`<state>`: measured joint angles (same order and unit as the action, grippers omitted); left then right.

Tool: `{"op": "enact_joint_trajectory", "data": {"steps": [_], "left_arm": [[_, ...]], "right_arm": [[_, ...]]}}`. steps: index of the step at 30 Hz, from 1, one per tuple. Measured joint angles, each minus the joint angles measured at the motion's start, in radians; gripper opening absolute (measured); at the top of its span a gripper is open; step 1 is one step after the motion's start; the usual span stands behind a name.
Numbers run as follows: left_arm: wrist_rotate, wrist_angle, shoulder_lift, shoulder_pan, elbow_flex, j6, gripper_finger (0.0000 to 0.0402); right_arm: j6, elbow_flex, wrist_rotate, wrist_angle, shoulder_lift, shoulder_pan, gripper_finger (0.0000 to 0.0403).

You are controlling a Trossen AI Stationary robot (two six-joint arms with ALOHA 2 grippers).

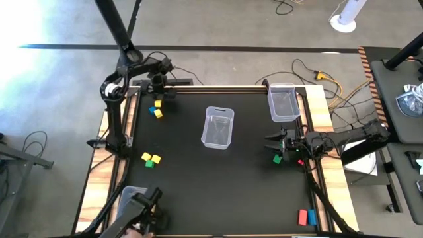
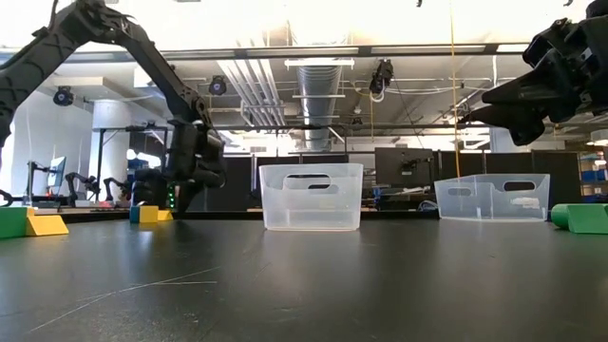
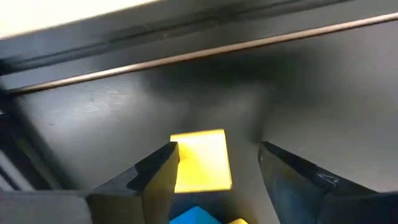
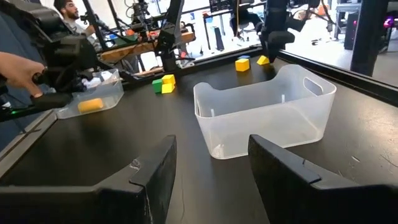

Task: Sort blocks by size
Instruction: Put the top yellow triangular block into the middle transparent bin

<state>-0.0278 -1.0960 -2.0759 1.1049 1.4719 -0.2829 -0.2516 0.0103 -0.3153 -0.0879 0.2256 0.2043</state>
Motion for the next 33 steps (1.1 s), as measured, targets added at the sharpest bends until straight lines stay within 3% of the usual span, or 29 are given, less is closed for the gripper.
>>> {"op": "enact_joint_trajectory", "data": {"steps": [14,22,33], "left_arm": [[-0.018,-0.152,-0.039,-0.015,0.129,-0.035,0.0201],[-0.042,-0.188,-0.039,-0.017,0.082,-0.06,0.0238],[-0.056,-0.162,-0.039,-0.015,0.04,-0.065,0.0235]], "right_arm": [[-0.019,0.0,0.0,0.0,0.0,0.0,0.0195],[-0.026,0.0,0.0,0.003,0.0,0.0,0.019],[-0.029,0.0,0.0,0.005,0.0,0.0,0.0192]]}}
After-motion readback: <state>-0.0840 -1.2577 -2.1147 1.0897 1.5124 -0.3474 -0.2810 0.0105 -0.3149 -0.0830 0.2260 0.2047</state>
